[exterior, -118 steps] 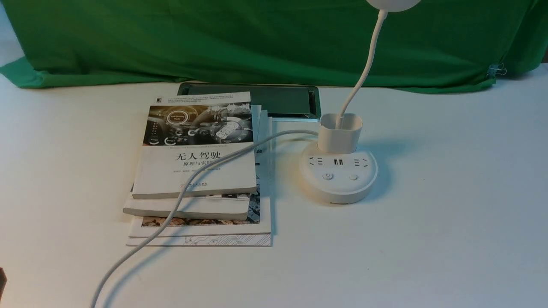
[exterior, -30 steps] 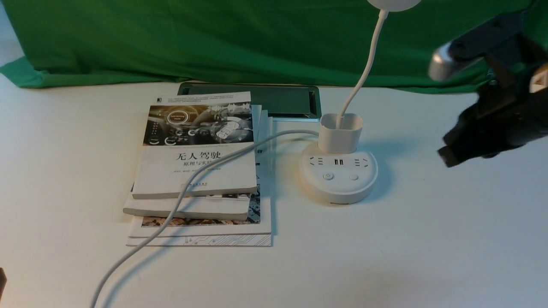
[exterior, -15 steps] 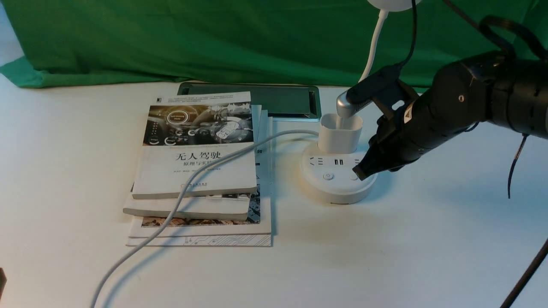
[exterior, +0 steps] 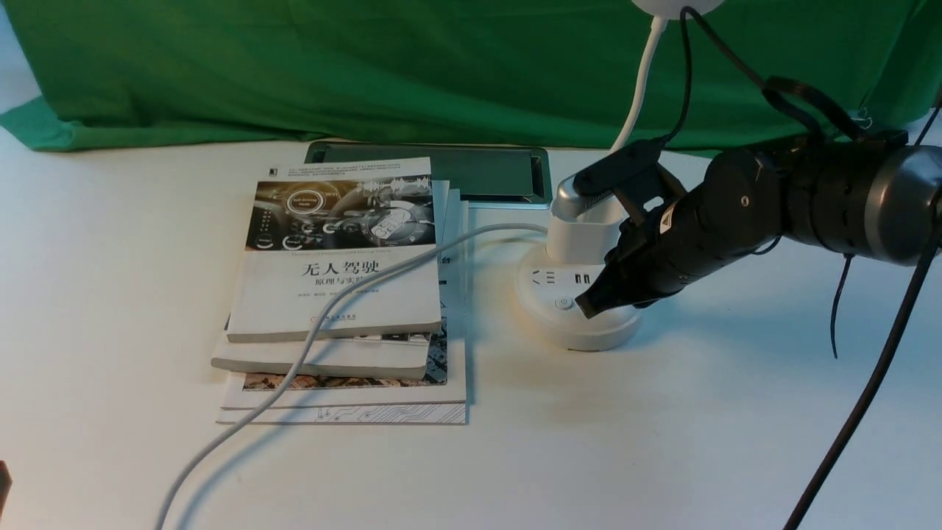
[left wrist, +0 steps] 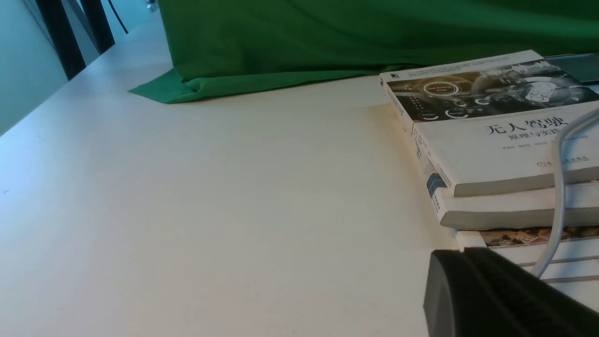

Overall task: Turn on the desk lamp on the white desktop with your hand.
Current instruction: 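Press the button on the base of the white desk lamp with the right gripper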

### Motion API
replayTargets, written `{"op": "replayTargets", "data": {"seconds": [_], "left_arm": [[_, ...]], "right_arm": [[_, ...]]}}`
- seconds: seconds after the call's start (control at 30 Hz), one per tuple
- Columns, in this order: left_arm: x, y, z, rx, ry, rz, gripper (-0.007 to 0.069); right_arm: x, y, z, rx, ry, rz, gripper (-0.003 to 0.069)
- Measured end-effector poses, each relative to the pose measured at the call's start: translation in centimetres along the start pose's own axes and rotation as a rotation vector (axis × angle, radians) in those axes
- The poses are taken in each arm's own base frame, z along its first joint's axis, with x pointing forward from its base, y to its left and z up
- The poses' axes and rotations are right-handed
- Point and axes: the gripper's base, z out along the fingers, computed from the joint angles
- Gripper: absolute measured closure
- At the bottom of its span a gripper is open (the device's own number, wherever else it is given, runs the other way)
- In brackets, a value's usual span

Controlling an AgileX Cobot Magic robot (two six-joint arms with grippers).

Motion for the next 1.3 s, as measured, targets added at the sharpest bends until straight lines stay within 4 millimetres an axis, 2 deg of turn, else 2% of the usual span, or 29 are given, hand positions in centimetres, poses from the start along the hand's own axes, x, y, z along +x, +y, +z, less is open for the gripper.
{"op": "replayTargets", "data": {"seconds": [0.13,0.4,1.3], "left_arm": [[0.0,0.0,0.0,0.000,0.000,0.000,0.0603],[0.0,0.0,0.0,0.000,0.000,0.000,0.0603],[0.0,0.0,0.0,0.000,0.000,0.000,0.0603]], "right_arm": [[-0.1,0.0,0.1,0.005,-0.017,0.000,0.0629],[0.6,0.0,1.6,-0.004,0.027,0.003,0.0629],[0.2,-0.1,1.7,0.010,-0.018,0.000,0.0625]]}}
